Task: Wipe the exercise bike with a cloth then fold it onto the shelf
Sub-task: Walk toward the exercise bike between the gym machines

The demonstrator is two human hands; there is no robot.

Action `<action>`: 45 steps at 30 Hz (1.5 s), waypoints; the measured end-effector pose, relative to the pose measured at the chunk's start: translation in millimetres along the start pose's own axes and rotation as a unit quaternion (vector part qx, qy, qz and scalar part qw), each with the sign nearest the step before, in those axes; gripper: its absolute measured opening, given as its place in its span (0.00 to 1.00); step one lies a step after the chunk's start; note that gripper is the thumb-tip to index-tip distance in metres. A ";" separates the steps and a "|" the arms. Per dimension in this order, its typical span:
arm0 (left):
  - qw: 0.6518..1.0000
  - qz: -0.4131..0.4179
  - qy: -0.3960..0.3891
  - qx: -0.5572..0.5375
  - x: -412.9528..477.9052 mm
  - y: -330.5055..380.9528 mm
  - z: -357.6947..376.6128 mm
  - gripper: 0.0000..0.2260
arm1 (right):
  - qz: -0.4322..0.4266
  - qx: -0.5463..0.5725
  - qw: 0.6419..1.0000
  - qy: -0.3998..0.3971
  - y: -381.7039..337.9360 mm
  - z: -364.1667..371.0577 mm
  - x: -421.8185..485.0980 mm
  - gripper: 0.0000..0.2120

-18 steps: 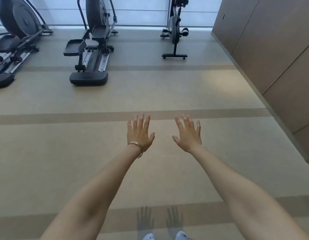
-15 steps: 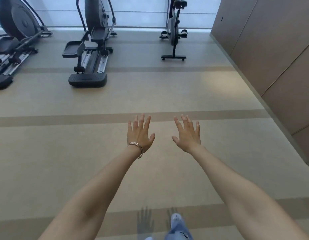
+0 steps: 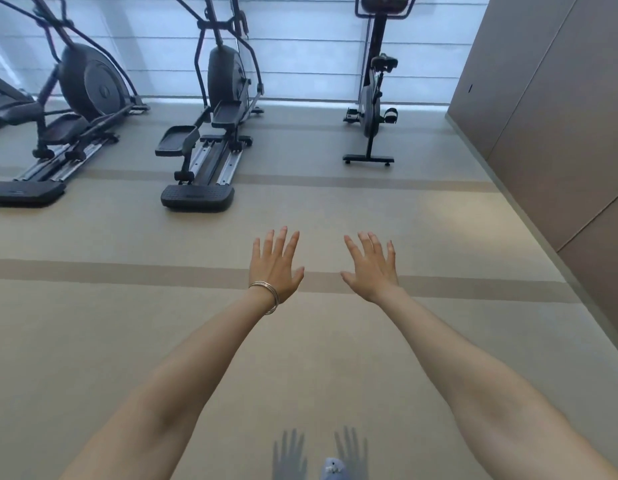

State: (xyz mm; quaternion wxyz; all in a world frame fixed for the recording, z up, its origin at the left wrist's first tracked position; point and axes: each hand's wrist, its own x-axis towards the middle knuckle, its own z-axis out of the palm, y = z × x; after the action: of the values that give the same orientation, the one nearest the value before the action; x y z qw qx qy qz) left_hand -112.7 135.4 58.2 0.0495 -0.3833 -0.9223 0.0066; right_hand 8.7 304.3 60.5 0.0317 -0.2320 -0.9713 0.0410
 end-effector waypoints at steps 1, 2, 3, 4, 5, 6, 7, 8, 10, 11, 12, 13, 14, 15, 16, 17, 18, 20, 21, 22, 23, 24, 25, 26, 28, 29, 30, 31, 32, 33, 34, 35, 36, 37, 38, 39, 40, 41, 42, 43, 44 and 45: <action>1.000 -0.007 0.015 -0.004 13.8 2.5 -4.2 0.33 | -0.010 0.003 1.000 0.007 5.6 -3.4 13.1 0.34; 0.999 -0.013 0.030 -0.008 26.9 4.8 -7.5 0.33 | -0.020 0.003 1.000 0.016 11.5 -5.8 26.1 0.34; 0.999 -0.019 0.042 -0.013 39.1 7.2 -10.8 0.33 | -0.028 0.004 0.999 0.021 16.8 -8.4 38.3 0.34; 0.998 -0.021 0.051 -0.016 49.9 9.4 -13.0 0.33 | -0.031 0.007 0.999 0.023 21.6 -10.5 49.3 0.34; 0.998 -0.020 0.055 -0.018 59.2 11.3 -14.6 0.33 | -0.030 0.013 0.999 0.021 25.9 -11.7 58.7 0.34; 0.998 -0.020 0.053 -0.018 68.2 13.0 -15.1 0.33 | -0.030 0.019 0.999 0.016 30.0 -11.8 67.6 0.34; 0.998 -0.021 0.053 -0.017 74.2 13.6 -15.3 0.33 | -0.032 0.019 0.999 0.011 32.4 -11.2 72.8 0.34; 0.998 -0.022 0.053 -0.014 80.2 13.6 -15.0 0.33 | -0.038 0.015 0.999 0.009 34.7 -9.8 78.4 0.34; 0.998 -0.028 0.047 -0.007 100.0 13.8 -13.3 0.33 | -0.049 0.006 0.999 0.003 42.7 -8.9 98.5 0.33; 0.999 -0.029 0.040 -0.004 109.5 13.5 -11.8 0.33 | -0.051 0.004 0.999 0.003 46.4 -8.8 109.2 0.33; 0.999 -0.029 0.032 0.000 118.8 13.0 -9.5 0.33 | -0.051 0.005 0.999 0.003 49.6 -8.5 120.2 0.33; 0.999 -0.028 0.024 0.003 128.7 12.1 -6.7 0.33 | -0.051 0.007 0.999 0.004 52.4 -8.2 131.1 0.33; 0.999 -0.027 0.019 0.004 139.1 10.8 -3.9 0.32 | -0.050 0.006 0.999 0.004 55.0 -7.7 142.0 0.33; 1.000 -0.028 0.014 0.003 150.2 9.3 -1.3 0.32 | -0.050 0.003 0.999 0.003 57.7 -6.9 152.9 0.33; 1.000 -0.028 0.011 -0.001 162.4 7.7 0.8 0.32 | -0.049 0.000 0.999 0.002 60.5 -5.9 164.3 0.33; 1.000 -0.027 0.008 -0.003 175.5 5.7 2.7 0.32 | -0.049 -0.004 0.999 0.001 63.3 -5.3 176.4 0.33; 1.000 -0.025 0.006 -0.004 188.7 3.3 4.2 0.32 | -0.049 -0.007 0.999 0.001 65.8 -5.2 189.1 0.33; 1.000 -0.019 0.011 -0.003 219.1 -3.7 4.8 0.32 | -0.049 -0.011 0.999 0.005 70.0 -8.4 219.4 0.33; 1.000 -0.016 0.014 -0.002 236.5 -8.1 3.3 0.32 | -0.047 -0.012 0.999 0.009 71.9 -12.0 236.0 0.33; 1.000 -0.012 0.019 0.000 255.1 -12.6 1.1 0.32 | -0.044 -0.014 0.999 0.014 74.0 -16.6 253.6 0.33; 1.000 -0.006 0.025 0.005 274.6 -17.0 -1.6 0.32 | -0.041 -0.016 0.999 0.019 76.0 -21.6 272.0 0.33; 0.999 0.001 0.032 0.009 294.3 -21.1 -5.0 0.32 | -0.038 -0.019 0.999 0.022 77.7 -26.9 290.7 0.33; 0.999 0.008 0.037 0.011 314.2 -25.0 -9.1 0.32 | -0.036 -0.022 0.999 0.024 78.8 -32.6 309.5 0.33; 0.999 0.012 0.041 0.012 333.5 -28.5 -13.0 0.32 | -0.035 -0.027 0.999 0.026 79.5 -37.8 327.4 0.33; 0.998 0.018 0.050 0.013 371.0 -35.7 -19.1 0.32 | -0.036 -0.039 0.998 0.037 80.5 -47.0 363.0 0.33; 0.998 0.021 0.055 0.013 388.6 -39.0 -21.0 0.32 | -0.038 -0.045 0.997 0.044 81.1 -51.2 380.2 0.33; 0.998 0.022 0.058 0.012 404.9 -42.2 -22.4 0.32 | -0.039 -0.050 0.997 0.051 82.1 -54.7 396.3 0.33; 0.998 0.022 0.058 0.009 419.8 -45.3 -22.8 0.32 | -0.039 -0.051 0.996 0.054 83.7 -57.1 411.3 0.32; 0.998 0.021 0.054 0.003 433.2 -48.4 -22.3 0.32 | -0.040 -0.052 0.996 0.053 85.5 -58.4 424.9 0.32; 0.999 0.020 0.051 0.000 445.0 -51.0 -20.6 0.31 | -0.040 -0.055 0.996 0.050 88.1 -58.6 437.5 0.32; 0.999 0.021 0.049 0.001 456.4 -53.4 -18.1 0.31 | -0.038 -0.060 0.996 0.048 91.4 -57.9 450.4 0.32; 0.999 0.024 0.048 0.004 468.1 -56.0 -15.2 0.31 | -0.034 -0.064 0.996 0.046 95.1 -56.6 464.2 0.32; 0.999 0.026 0.046 0.008 480.0 -58.9 -12.1 0.32 | -0.029 -0.065 0.997 0.042 98.6 -54.7 477.9 0.32; 0.999 0.027 0.042 0.010 492.4 -61.9 -8.9 0.32 | -0.026 -0.065 0.997 0.036 101.7 -51.5 491.5 0.31; 0.999 0.026 0.038 0.011 505.3 -64.8 -5.7 0.32 | -0.025 -0.064 0.997 0.028 104.4 -47.2 504.9 0.31; 0.999 0.024 0.034 0.010 519.0 -67.1 -2.6 0.32 | -0.029 -0.064 0.997 0.020 106.6 -41.7 518.9 0.31; 0.999 0.020 0.031 0.006 533.2 -68.4 -0.2 0.32 | -0.035 -0.063 0.997 0.013 108.8 -36.1 533.5 0.31; 0.999 0.018 0.030 0.003 548.3 -68.6 1.5 0.32 | -0.039 -0.061 0.997 0.010 111.0 -31.4 549.1 0.31; 0.999 0.016 0.030 0.003 564.1 -68.0 2.5 0.32 | -0.042 -0.058 0.997 0.010 113.3 -28.3 565.7 0.32; 0.999 0.016 0.032 0.005 581.9 -66.8 2.4 0.32 | -0.043 -0.055 0.997 0.011 115.8 -27.1 584.2 0.32; 0.999 0.018 0.033 0.005 600.3 -65.3 1.7 0.32 | -0.045 -0.054 0.998 0.011 118.9 -27.4 603.4 0.32; 0.999 0.019 0.034 0.003 619.1 -63.8 0.3 0.32 | -0.048 -0.053 0.997 0.011 122.6 -29.2 622.9 0.32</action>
State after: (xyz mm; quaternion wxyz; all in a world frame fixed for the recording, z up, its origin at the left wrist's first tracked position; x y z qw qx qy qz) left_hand -592.0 528.5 114.4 0.0814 -0.4010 -0.9125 -0.0027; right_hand -488.6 697.6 104.5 0.0322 -0.1867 -0.9818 -0.0144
